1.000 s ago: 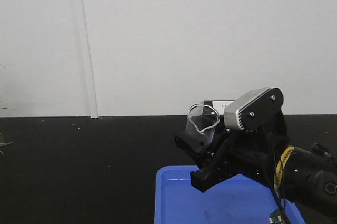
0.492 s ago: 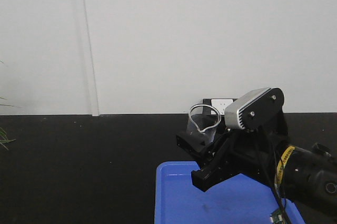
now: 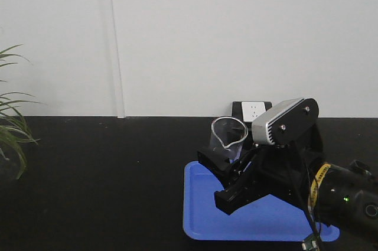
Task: Move beaker to silver tray on left bench
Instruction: 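Hold the beaker raised in the right gripper while the base backs away, then keep holding the beaker while the base turns toward the silver tray bench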
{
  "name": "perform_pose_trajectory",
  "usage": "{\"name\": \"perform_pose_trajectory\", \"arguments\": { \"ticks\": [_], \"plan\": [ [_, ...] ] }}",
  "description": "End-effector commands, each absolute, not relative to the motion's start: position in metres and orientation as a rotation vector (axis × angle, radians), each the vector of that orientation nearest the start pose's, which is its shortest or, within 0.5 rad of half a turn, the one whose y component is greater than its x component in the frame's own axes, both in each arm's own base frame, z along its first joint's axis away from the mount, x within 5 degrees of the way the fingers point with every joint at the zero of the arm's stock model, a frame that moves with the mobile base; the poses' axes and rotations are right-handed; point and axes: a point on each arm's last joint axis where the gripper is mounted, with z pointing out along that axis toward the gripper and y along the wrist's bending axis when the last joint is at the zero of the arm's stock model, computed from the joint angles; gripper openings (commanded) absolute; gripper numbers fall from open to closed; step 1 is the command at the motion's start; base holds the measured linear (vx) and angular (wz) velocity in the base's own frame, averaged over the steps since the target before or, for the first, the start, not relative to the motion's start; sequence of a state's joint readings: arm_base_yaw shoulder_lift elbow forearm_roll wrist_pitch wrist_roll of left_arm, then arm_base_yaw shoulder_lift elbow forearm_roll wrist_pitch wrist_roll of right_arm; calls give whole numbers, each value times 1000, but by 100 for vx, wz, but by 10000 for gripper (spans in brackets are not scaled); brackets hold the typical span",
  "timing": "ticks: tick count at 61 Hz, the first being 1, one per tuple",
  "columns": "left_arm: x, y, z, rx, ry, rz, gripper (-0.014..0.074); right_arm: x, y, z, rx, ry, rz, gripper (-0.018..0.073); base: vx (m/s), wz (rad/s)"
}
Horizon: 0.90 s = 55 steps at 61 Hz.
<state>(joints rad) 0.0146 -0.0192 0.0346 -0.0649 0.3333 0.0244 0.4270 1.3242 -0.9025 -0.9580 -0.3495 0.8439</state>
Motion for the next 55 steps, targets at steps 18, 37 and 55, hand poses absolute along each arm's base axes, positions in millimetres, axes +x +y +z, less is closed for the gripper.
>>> {"name": "perform_pose_trajectory", "arguments": {
  "ticks": [18,37,55],
  "plan": [
    [55,-1,174,-32,1758,-40,1,255,147,355,-620,1504,549,-13,-24,9],
    [55,-1,174,-32,1758,-40,1,255,147,355,-620,1504,549,-11,-27,3],
    [55,-1,174,-32,1758,-40,1,255,147,355,-620,1504,549,-11,-29,-1]
  ]
}}
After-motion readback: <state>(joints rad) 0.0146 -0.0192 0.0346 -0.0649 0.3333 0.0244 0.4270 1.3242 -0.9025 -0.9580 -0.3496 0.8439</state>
